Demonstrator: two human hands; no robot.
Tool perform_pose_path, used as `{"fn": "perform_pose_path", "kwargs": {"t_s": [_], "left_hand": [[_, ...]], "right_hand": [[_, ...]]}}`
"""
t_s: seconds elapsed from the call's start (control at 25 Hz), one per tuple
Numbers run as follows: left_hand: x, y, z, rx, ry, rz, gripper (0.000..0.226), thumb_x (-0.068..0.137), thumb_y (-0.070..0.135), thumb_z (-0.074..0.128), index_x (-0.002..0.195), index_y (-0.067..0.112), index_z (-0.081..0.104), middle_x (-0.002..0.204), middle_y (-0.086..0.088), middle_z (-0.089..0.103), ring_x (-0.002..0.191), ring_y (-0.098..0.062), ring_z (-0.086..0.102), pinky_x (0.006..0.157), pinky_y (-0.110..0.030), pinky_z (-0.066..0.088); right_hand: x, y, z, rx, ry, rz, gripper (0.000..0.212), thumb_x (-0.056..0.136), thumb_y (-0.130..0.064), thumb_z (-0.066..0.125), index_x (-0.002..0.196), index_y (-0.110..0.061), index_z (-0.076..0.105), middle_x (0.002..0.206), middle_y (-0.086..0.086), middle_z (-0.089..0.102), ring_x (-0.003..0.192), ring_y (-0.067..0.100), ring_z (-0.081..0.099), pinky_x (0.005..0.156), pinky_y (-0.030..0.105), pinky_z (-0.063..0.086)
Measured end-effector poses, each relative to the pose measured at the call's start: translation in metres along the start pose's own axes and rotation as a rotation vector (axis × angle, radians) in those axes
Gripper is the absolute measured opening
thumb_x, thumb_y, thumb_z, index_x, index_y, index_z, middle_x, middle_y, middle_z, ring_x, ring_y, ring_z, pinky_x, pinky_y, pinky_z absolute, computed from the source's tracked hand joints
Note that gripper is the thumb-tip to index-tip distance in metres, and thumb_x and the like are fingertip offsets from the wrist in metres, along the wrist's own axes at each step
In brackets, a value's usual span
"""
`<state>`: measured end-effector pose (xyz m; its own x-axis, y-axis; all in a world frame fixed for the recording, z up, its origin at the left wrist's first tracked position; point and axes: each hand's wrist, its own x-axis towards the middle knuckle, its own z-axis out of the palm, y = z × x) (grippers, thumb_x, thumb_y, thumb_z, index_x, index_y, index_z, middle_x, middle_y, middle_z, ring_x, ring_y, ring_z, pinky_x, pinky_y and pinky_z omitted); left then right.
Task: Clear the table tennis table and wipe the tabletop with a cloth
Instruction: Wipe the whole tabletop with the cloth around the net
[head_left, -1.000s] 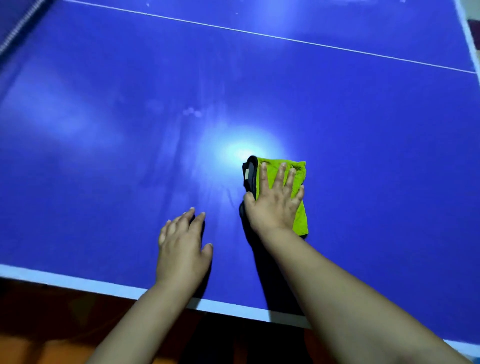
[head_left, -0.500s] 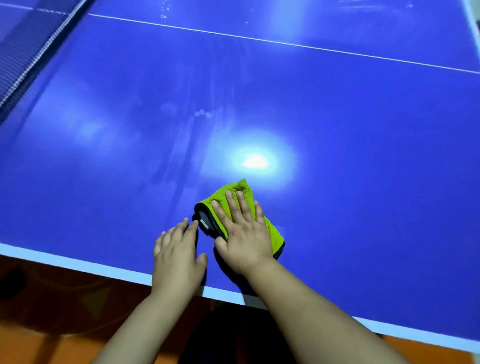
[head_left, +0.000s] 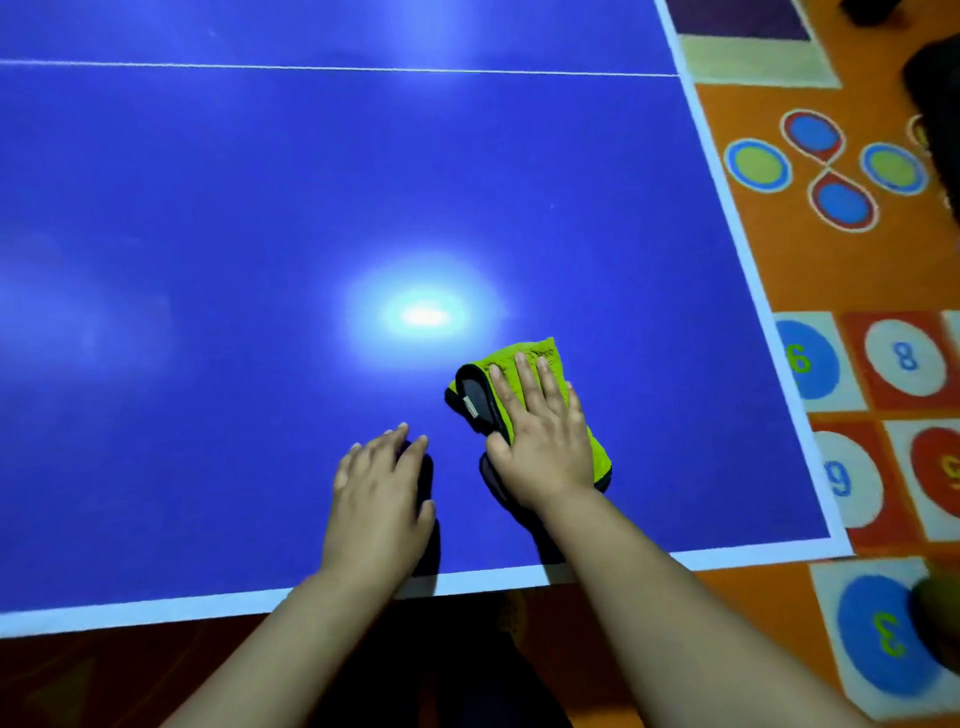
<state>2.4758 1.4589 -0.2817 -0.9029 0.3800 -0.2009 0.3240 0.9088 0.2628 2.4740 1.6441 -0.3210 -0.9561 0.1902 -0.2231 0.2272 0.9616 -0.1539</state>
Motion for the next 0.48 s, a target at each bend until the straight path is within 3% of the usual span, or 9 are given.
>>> {"fn": "perform_pose_path", "kwargs": {"t_s": [0.12,0.28,0.48], "left_hand": [[0.006,0.056,0.021,0.005,0.002,0.107,0.069,0.047,0.02,0.087,0.112,0.012,0.065,0.12,-0.01,0.062,0.106,-0.03,0.061,0.094,-0.05,0.044],[0.015,0.122,0.042,-0.01,0.006,0.243,0.07,0.048,0.022,0.086,0.114,0.014,0.064,0.12,-0.01,0.062,0.105,-0.029,0.061,0.094,-0.05,0.043],[0.015,0.155,0.052,-0.029,-0.002,0.318,0.067,0.051,0.021,0.085,0.114,0.013,0.064,0.121,-0.011,0.061,0.106,-0.03,0.061,0.095,-0.049,0.042]], "right_hand": [[-0.005,0.074,-0.011,0.023,0.042,0.116,0.077,0.075,-0.049,0.014,0.152,-0.04,0.007,0.162,-0.007,-0.003,0.148,0.015,-0.008,0.118,0.041,0.001],[-0.014,0.171,-0.026,0.033,0.073,0.288,0.071,0.09,-0.039,0.041,0.152,-0.039,0.007,0.162,-0.007,-0.001,0.148,0.014,-0.007,0.119,0.04,0.001],[-0.046,0.229,-0.03,0.057,0.087,0.484,0.072,0.092,-0.037,0.042,0.153,-0.036,0.004,0.162,-0.005,-0.004,0.148,0.015,-0.008,0.119,0.039,0.0]]}}
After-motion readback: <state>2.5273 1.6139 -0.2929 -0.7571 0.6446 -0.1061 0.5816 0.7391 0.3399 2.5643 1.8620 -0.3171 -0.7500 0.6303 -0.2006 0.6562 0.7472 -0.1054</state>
